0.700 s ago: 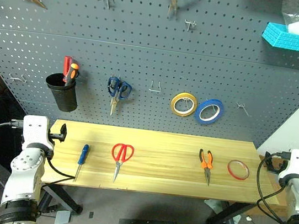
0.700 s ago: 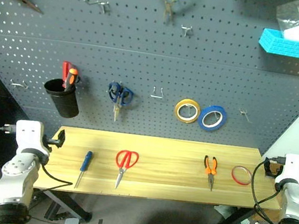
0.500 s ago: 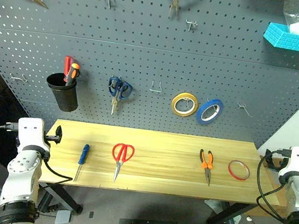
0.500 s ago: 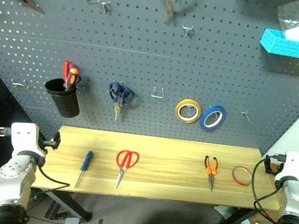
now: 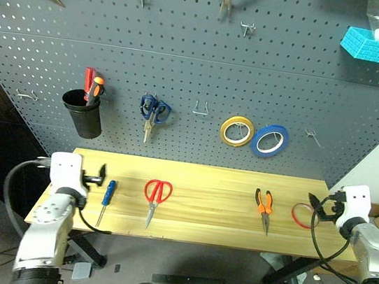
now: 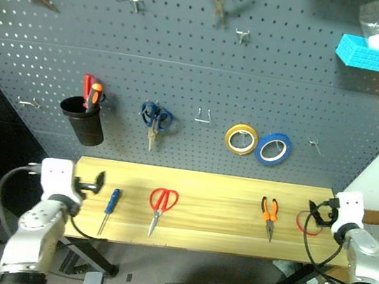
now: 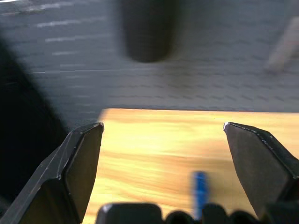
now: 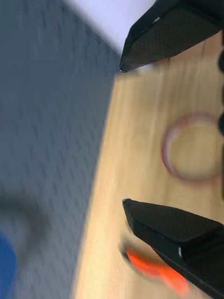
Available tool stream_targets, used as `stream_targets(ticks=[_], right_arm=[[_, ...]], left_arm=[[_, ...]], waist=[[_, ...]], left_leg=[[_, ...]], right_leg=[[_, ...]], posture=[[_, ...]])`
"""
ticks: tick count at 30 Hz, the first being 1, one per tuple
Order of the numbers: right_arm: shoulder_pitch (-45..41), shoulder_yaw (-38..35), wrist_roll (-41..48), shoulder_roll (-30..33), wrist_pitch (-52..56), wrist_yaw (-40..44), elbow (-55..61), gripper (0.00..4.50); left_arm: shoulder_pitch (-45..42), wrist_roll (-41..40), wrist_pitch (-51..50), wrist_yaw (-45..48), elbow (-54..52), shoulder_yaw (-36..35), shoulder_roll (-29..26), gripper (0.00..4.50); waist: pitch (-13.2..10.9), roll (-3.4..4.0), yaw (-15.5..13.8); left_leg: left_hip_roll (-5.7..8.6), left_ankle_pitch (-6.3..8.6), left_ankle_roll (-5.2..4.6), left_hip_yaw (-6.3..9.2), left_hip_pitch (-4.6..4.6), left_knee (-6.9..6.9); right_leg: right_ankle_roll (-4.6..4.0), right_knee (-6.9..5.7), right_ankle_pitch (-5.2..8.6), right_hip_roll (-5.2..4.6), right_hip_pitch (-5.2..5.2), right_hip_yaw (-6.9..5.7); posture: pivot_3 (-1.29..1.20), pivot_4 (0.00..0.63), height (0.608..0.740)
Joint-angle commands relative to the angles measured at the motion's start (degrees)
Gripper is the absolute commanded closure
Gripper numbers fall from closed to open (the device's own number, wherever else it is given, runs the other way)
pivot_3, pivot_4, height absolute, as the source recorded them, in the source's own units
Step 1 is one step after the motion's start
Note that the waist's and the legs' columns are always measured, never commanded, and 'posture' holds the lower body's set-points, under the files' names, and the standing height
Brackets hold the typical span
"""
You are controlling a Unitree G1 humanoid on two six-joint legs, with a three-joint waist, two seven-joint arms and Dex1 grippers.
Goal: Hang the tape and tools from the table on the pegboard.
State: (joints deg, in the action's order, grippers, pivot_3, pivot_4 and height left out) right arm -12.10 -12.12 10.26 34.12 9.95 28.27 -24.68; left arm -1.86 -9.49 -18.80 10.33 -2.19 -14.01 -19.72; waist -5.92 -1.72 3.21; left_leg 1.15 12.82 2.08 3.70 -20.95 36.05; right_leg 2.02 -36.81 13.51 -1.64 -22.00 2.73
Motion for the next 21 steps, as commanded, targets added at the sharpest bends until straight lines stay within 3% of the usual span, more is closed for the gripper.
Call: stream_targets(ticks=[1,7,12,21], right_arm=[[0.6,-0.1,1.3,0.2,7.5,-0.3,8.3,0.0],[-3.7,2.5,0.6,0.2,17.2,1.7,7.4,0.0],[-12.8,5.4,-1.3,0.8,23.0,2.5,-2.9,0.0],[-27.2,10.1,-7.6,0.6,13.5,4.7,-29.9,0.0]], left_arm=[[-2.3,-2.0,-2.6,4.8,-6.1,4.0,-0.7,0.07],[-8.7,-5.7,-9.6,21.4,-12.7,17.0,-5.9,0.07],[-14.1,-6.2,-8.1,30.3,-12.7,22.8,-7.8,0.07],[-18.8,-4.7,-5.2,38.1,-12.1,28.4,-9.0,0.07]], waist=[[-1.0,0.03,0.1],[-4.6,0.1,0.8],[-6.5,0.21,2.0],[-9.1,0.04,1.9]], left_leg=[[-0.04,0.0,0.0,-0.02,0.0,0.0],[-0.18,0.0,0.0,-0.11,-0.33,-0.01],[-0.04,-0.01,-0.03,-0.18,-1.42,0.01],[0.01,0.06,-0.13,-0.13,-1.78,0.05]], right_leg=[[0.0,0.0,0.0,0.0,-0.02,0.01],[-0.01,-0.01,0.0,0.01,-0.33,0.04],[0.39,-0.08,-0.25,0.03,-1.38,0.1],[0.39,-0.04,-0.23,0.02,-1.63,0.05]], posture=[[-0.11,0.142,0.74],[-0.16,0.218,0.74],[-0.16,0.249,0.74],[-0.11,0.284,0.74]])
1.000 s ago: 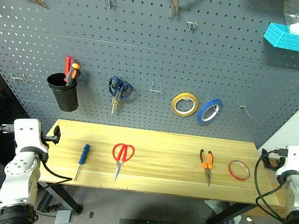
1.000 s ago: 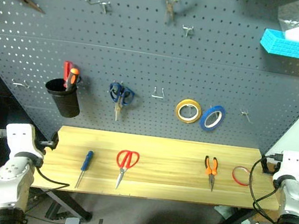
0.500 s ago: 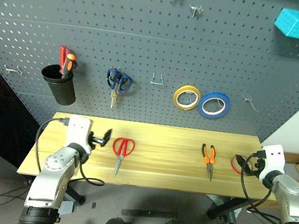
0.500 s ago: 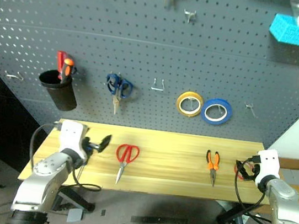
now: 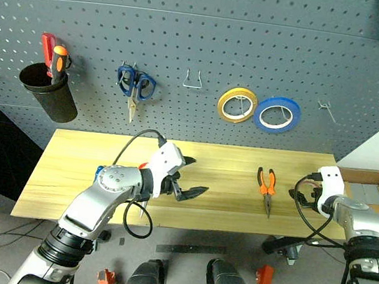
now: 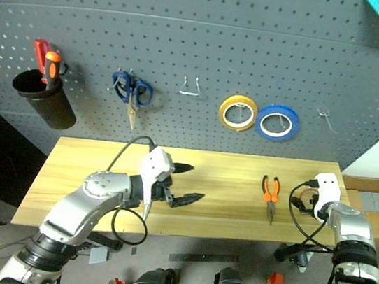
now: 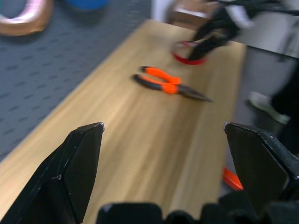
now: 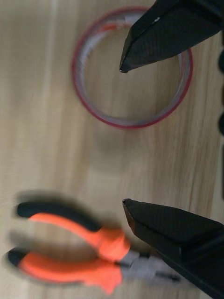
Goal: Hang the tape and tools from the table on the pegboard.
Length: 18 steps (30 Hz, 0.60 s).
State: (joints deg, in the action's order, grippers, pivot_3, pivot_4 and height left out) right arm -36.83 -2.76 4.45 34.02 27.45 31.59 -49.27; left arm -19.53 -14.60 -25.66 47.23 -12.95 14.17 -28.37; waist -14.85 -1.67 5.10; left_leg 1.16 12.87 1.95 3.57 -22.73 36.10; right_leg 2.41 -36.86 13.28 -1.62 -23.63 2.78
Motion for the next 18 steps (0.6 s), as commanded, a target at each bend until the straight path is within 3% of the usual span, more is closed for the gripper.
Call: stream_targets(ticks=[1,5,8,18], right_arm=[[-3.4,1.5,-2.6,0.7,-5.0,2.1,-7.3,0.0],[-6.3,4.1,-5.5,0.5,-8.3,3.7,-14.0,0.0],[-7.8,5.6,-7.6,0.5,-9.1,4.5,-18.0,0.63],[-8.6,10.3,-14.7,1.0,-13.1,2.9,-23.0,3.97]], left_arm=[[-1.4,0.7,1.9,1.4,-1.2,0.3,-0.4,0.07],[-1.8,1.3,2.2,1.7,-1.0,0.5,-0.1,0.07],[-1.5,1.4,2.6,2.1,-1.2,0.6,-0.3,0.0],[-1.8,0.9,4.3,3.9,-1.3,0.3,0.4,0.0]], waist=[[-0.2,-0.02,0.0],[-0.7,-0.02,0.0],[-1.1,-0.11,0.0],[-1.2,-0.27,-0.1]], left_leg=[[0.0,0.0,0.0,0.0,-0.04,0.01],[0.0,0.0,-0.01,0.01,-0.13,0.0],[-0.01,0.0,-0.01,0.04,-0.14,0.0],[0.0,0.0,-0.01,0.12,-0.13,0.07]], right_leg=[[0.02,0.0,0.01,-0.04,-0.04,0.0],[0.0,-0.01,-0.01,-0.11,-0.12,0.0],[0.01,-0.03,0.0,-0.13,-0.12,-0.02],[0.05,-0.05,0.0,-0.18,-0.08,-0.09]], posture=[[-0.1,0.286,0.74],[-0.1,0.291,0.74],[-0.09,0.289,0.74],[-0.08,0.269,0.74]])
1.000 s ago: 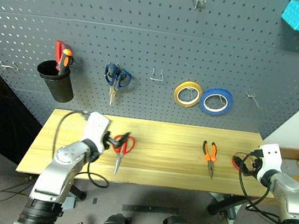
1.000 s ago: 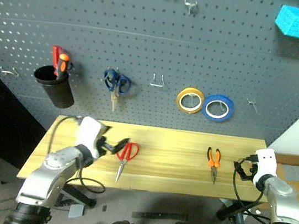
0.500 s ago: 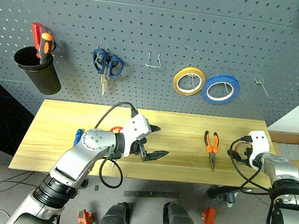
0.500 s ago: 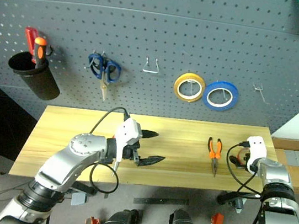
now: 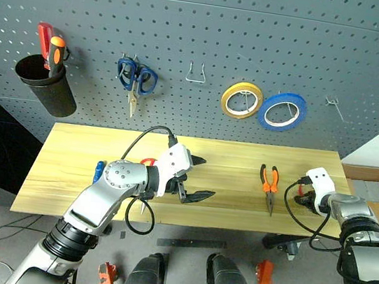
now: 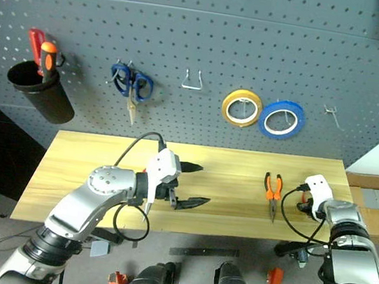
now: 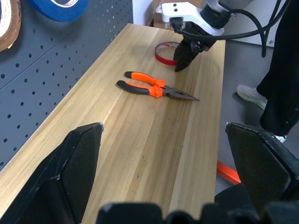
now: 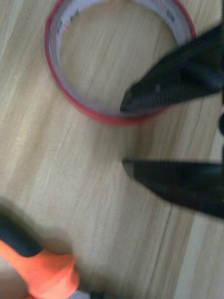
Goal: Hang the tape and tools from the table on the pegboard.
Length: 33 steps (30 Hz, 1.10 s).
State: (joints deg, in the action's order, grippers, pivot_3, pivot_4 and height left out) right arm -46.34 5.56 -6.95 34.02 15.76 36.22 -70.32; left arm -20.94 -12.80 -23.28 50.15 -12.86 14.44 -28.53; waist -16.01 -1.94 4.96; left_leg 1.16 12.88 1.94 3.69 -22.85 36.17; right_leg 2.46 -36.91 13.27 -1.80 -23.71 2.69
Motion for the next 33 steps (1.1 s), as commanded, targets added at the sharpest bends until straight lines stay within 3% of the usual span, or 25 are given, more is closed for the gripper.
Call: stream_targets(ticks=[1,8,11,17,20,24,27,33], right_arm=[[1.1,2.3,-3.9,1.1,-2.0,-2.5,-2.1,4.34],[2.6,-0.3,-2.3,1.2,-2.8,-4.1,0.5,4.48],[5.7,-1.8,-0.9,3.8,-2.7,-1.7,8.5,4.48],[23.6,-12.3,6.1,7.8,8.9,-2.1,52.0,4.48],[33.8,-21.1,11.5,1.8,17.1,-7.6,79.0,4.48],[37.9,-23.1,12.8,-5.9,19.5,-14.5,98.2,4.48],[35.0,-21.6,13.1,-7.8,19.3,-16.5,101.4,4.48],[20.9,-23.0,14.5,-7.7,17.7,-19.3,85.7,4.48]], left_arm=[[-0.4,-1.1,2.3,1.2,-1.4,-0.1,0.8,0.0],[-0.5,-1.7,4.0,3.0,-1.8,1.7,2.9,0.0],[-0.7,-3.9,3.4,4.7,-3.1,1.8,3.8,0.0],[-2.7,-4.1,5.4,4.7,-2.1,1.0,5.3,0.0],[-3.9,-4.3,6.7,4.4,-1.5,0.4,6.4,0.0],[-5.1,-4.9,7.1,4.0,-0.4,-0.4,7.9,0.0],[-5.7,-4.8,7.4,4.3,0.9,-0.2,8.2,0.0],[-7.4,-4.6,8.0,4.7,2.6,0.2,8.9,0.0]], waist=[[0.0,0.0,0.0],[0.0,-0.01,0.0],[0.0,0.0,0.0],[0.0,0.06,0.0],[0.0,0.06,0.3],[0.0,0.06,0.8],[0.0,0.05,1.2],[0.0,0.04,1.7]], left_leg=[[0.0,0.0,0.0,0.01,0.0,0.02],[0.04,0.0,0.0,0.02,0.0,0.13],[0.05,0.0,0.0,0.03,-0.01,0.16],[0.11,0.0,0.0,0.08,-0.12,0.16],[0.06,0.0,0.02,0.12,-0.12,0.15],[-0.05,0.01,0.05,0.14,-0.07,0.17],[-0.01,0.0,0.04,0.08,-0.11,0.38],[0.01,0.0,-0.08,-0.02,-0.16,0.73]], right_leg=[[0.0,0.0,0.0,-0.01,0.01,-0.01],[-0.06,-0.01,-0.11,-0.05,0.06,-0.02],[-0.05,-0.02,-0.13,-0.05,0.06,-0.03],[0.23,-0.06,0.04,-0.15,-0.01,-0.06],[0.25,-0.1,0.05,-0.13,-0.04,-0.1],[0.28,-0.14,0.04,0.01,-0.04,-0.08],[0.42,-0.13,-0.06,0.01,-0.03,0.0],[0.43,-0.11,-0.22,-0.02,0.04,0.05]], posture=[[-0.09,0.267,0.74],[-0.13,0.248,0.74],[-0.15,0.242,0.74],[-0.17,0.242,0.74],[-0.19,0.248,0.74],[-0.21,0.255,0.74],[-0.22,0.255,0.74],[-0.22,0.256,0.74]])
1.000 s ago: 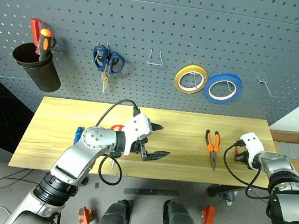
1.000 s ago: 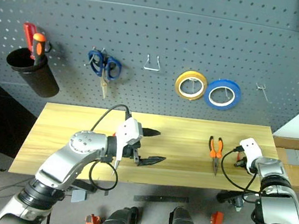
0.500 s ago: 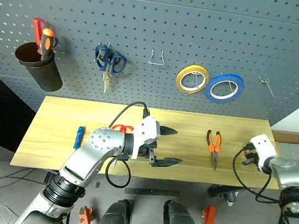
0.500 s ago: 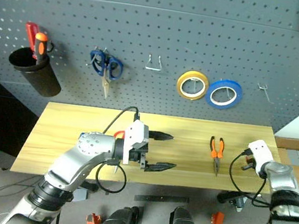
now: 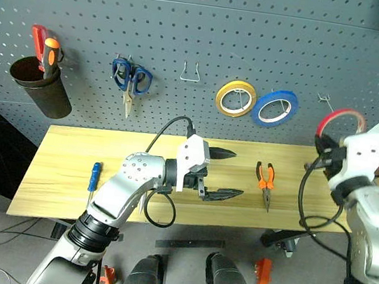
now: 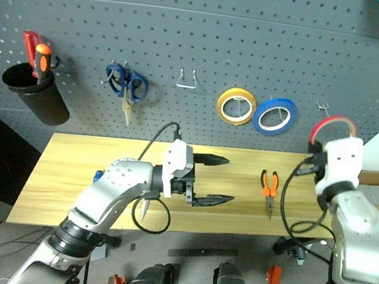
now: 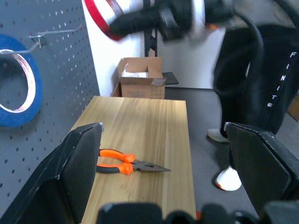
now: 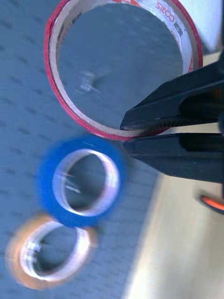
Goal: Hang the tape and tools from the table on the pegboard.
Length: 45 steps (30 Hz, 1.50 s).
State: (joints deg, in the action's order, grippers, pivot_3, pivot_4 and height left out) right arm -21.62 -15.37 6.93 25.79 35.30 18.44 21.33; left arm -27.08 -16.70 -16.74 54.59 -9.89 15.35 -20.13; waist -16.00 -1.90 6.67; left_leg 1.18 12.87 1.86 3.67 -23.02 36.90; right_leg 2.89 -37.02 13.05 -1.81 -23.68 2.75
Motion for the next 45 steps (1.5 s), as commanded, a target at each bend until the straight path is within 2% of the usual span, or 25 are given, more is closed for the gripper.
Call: stream_targets(ticks=[1,7,12,16,21,23,26,29,33,37,45], right_arm=[[-6.1,-2.2,0.4,0.8,-2.8,-2.1,-9.8,4.48],[-17.9,-3.2,2.2,1.6,-11.0,-1.3,-33.5,4.48],[-22.5,-3.6,5.6,1.1,-12.3,1.5,-43.3,4.48],[-19.3,-1.5,6.4,0.7,-11.4,2.6,-38.9,3.55],[-7.0,5.1,3.8,0.8,-5.6,2.1,-20.9,1.94],[-1.4,6.6,3.5,-0.3,0.3,-0.6,-12.6,1.15],[2.8,6.4,3.0,-4.0,7.7,-6.2,-7.2,0.12],[3.9,6.1,2.7,-7.8,14.0,-10.6,-6.8,0.05],[0.2,7.0,0.3,-11.9,24.2,-16.9,-13.4,0.05],[-5.1,5.9,0.8,-14.5,20.3,-17.1,-26.9,0.05],[-13.7,5.6,-0.3,-13.4,10.8,-17.4,-47.3,0.05]], left_arm=[[-1.5,-0.8,1.5,0.1,-0.1,-0.8,0.7,0.0],[-2.8,-1.0,1.6,-0.6,0.7,-1.0,2.0,0.0],[-3.0,-0.8,1.7,-1.2,0.9,-1.3,2.5,0.0],[-2.6,-0.4,2.1,-1.7,1.0,-1.3,2.1,0.0],[-2.0,0.9,3.6,-1.7,3.2,-1.9,0.3,0.0],[-1.9,2.0,5.2,-1.3,5.6,-2.8,-1.6,0.0],[-1.8,3.6,7.5,0.2,9.5,-3.7,-5.1,0.0],[-1.6,5.2,10.2,2.2,12.9,-3.6,-8.4,0.0],[-1.9,6.0,12.8,3.9,16.0,-3.9,-10.9,0.0],[-2.1,6.1,13.2,3.4,16.5,-4.3,-10.8,0.0],[-1.2,6.5,12.8,2.6,15.3,-4.5,-10.3,0.0]], waist=[[0.0,0.0,0.0],[0.0,0.01,-0.1],[0.0,0.01,-0.1],[0.0,0.02,-0.1],[0.0,0.04,-0.3],[0.0,0.04,-0.3],[0.0,0.05,-0.1],[0.0,0.05,0.0],[0.0,0.05,-0.1],[0.0,0.05,-0.1],[0.0,0.05,-0.1]], left_leg=[[-0.01,0.0,0.0,0.01,0.0,-0.01],[0.03,0.07,-0.12,-0.07,-0.11,-0.11],[0.06,0.13,-0.2,-0.08,-0.13,-0.12],[0.08,0.13,-0.21,-0.07,-0.21,-0.11],[0.08,0.13,-0.21,0.02,-0.42,-0.05],[0.07,0.13,-0.2,0.09,-0.52,-0.02],[0.06,0.13,-0.2,0.19,-0.54,0.01],[0.04,0.11,-0.2,0.19,-0.51,0.08],[0.03,0.05,-0.23,0.2,-0.49,0.09],[0.06,0.05,-0.24,0.2,-0.51,0.06],[0.11,0.06,-0.24,0.09,-0.71,0.02]], right_leg=[[0.0,-0.01,0.0,0.01,0.0,-0.02],[-0.29,0.03,-0.15,-0.04,-0.11,0.04],[-0.3,0.03,-0.16,-0.09,-0.12,0.03],[-0.29,0.03,-0.16,-0.12,-0.17,0.02],[-0.28,-0.04,-0.16,-0.13,-0.39,-0.05],[-0.29,-0.08,-0.16,-0.13,-0.49,-0.1],[-0.28,-0.1,-0.16,-0.13,-0.55,-0.03],[-0.18,-0.1,-0.13,-0.13,-0.55,0.0],[-0.14,-0.12,-0.14,-0.13,-0.54,-0.04],[-0.38,-0.05,-0.29,-0.19,-0.54,-0.05],[-0.37,-0.08,-0.32,-0.21,-0.66,-0.19]], posture=[[-0.21,0.255,0.74],[-0.19,0.252,0.74],[-0.18,0.25,0.74],[-0.18,0.249,0.74],[-0.19,0.249,0.74],[-0.19,0.249,0.74],[-0.2,0.254,0.74],[-0.2,0.252,0.74],[-0.2,0.248,0.74],[-0.18,0.239,0.74],[-0.16,0.234,0.74]])
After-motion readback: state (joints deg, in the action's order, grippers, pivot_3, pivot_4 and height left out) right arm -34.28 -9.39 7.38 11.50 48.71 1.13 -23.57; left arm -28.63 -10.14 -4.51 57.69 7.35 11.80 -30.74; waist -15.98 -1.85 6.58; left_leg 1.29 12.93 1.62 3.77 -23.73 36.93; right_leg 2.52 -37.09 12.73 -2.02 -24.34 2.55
